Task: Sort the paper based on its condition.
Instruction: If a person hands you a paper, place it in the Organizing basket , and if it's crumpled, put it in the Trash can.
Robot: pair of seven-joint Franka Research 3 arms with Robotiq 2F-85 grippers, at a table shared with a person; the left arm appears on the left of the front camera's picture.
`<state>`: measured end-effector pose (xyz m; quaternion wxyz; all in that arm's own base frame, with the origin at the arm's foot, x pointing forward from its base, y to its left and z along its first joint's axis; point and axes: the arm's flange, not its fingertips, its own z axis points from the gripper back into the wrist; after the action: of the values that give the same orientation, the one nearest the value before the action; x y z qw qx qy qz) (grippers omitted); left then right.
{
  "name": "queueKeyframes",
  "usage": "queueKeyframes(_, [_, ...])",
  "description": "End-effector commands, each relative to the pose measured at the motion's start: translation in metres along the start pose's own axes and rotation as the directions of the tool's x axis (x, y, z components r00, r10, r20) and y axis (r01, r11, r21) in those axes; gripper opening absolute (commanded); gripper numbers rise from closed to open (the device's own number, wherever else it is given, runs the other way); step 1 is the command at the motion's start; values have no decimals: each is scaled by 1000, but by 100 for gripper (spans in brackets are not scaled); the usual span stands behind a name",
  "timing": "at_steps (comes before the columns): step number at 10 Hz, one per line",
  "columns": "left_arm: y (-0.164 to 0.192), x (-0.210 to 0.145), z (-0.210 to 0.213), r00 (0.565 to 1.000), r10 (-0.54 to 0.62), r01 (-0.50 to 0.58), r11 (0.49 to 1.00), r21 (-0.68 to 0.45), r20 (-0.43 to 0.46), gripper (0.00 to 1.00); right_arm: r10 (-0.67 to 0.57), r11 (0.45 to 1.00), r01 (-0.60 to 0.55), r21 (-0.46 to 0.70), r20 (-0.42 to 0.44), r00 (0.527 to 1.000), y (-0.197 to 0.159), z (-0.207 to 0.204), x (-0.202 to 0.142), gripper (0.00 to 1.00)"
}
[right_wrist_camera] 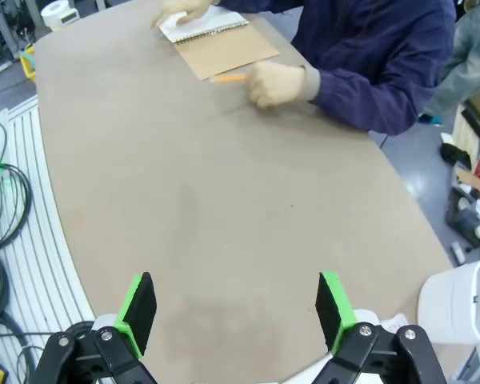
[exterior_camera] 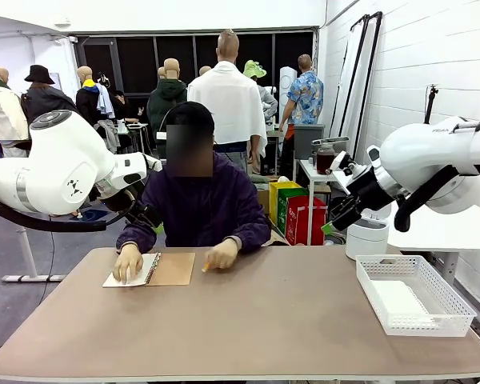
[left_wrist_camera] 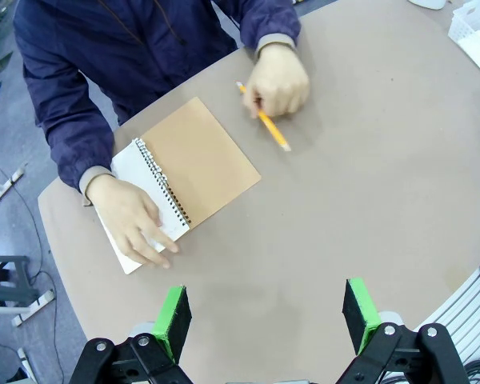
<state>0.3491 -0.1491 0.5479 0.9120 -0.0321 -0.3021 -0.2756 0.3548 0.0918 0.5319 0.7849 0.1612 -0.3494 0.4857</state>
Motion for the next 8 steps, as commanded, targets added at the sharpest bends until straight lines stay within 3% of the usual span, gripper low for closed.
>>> queueKeyframes(1, [1, 0, 0, 1000, 1, -1, 1000, -2, -1, 100, -3, 1000, 3, 0, 2, 1000, -1, 1, -1, 100])
queueKeyframes(8, [1, 0, 0, 1000, 1, -1, 1000, -2, -1, 100, -3, 1000, 3, 0, 2, 1000, -1, 1, -1, 100])
